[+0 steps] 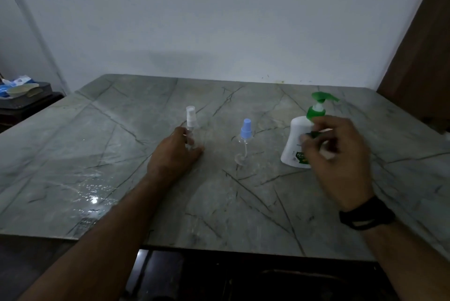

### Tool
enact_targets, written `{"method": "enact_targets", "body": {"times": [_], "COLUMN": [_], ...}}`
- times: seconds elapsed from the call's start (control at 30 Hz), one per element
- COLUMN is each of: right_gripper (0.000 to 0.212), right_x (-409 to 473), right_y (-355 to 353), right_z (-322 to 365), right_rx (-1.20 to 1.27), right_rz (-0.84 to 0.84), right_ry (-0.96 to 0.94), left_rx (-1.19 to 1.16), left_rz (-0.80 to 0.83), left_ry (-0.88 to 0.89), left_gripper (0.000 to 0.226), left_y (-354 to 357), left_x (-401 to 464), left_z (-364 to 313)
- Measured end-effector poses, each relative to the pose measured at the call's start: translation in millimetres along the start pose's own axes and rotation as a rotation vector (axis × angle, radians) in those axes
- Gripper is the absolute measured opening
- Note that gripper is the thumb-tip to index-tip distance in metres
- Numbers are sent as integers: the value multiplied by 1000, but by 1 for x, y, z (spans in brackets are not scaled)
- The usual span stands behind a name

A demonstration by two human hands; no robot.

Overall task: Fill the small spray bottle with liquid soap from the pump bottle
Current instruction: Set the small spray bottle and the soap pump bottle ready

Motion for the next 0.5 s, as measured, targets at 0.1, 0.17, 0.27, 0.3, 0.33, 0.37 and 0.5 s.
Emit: {"method": "enact_targets", "body": {"times": [0.1, 0.17, 0.27, 0.3, 0.33, 0.37, 0.5], "right_gripper": [51, 68, 84, 87, 89, 88, 61], "right_x": [-23, -31, -29, -26, -23, -19, -3], "right_y": [62, 97, 126, 131, 137, 142, 163], "right_z": [18, 12, -4, -10, -16, -21, -29], "right_rx": [-12, -63, -141, -168, -203, -239, -304], "right_rz": [256, 366, 423, 430, 435, 440, 471], "right_ry": [61, 143, 242, 273, 295, 301, 253], "left_rx": [-17, -24, -36, -40, -43, -47, -56], "left_rz": [-6, -16, -19, -16, -16, -14, -13], "left_ry": [0, -3, -5, -4, -3, -4, -15], "left_gripper": [43, 49, 55, 56, 57, 57, 59], "left_y": [0, -1, 0, 0, 0, 0, 0], "left_x": [0, 0, 0, 0, 0, 0, 1], "left_z": [1, 0, 0, 0, 0, 1, 2]}}
Point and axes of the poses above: each hand's wrist, its own x-axis towards the middle knuckle, its own y-axis out of the palm, z = x × y, the point moved 10 cm from there along x, towards the middle knuckle, and after that the axes turned 15 degrees about y, right-handed, at the moved point
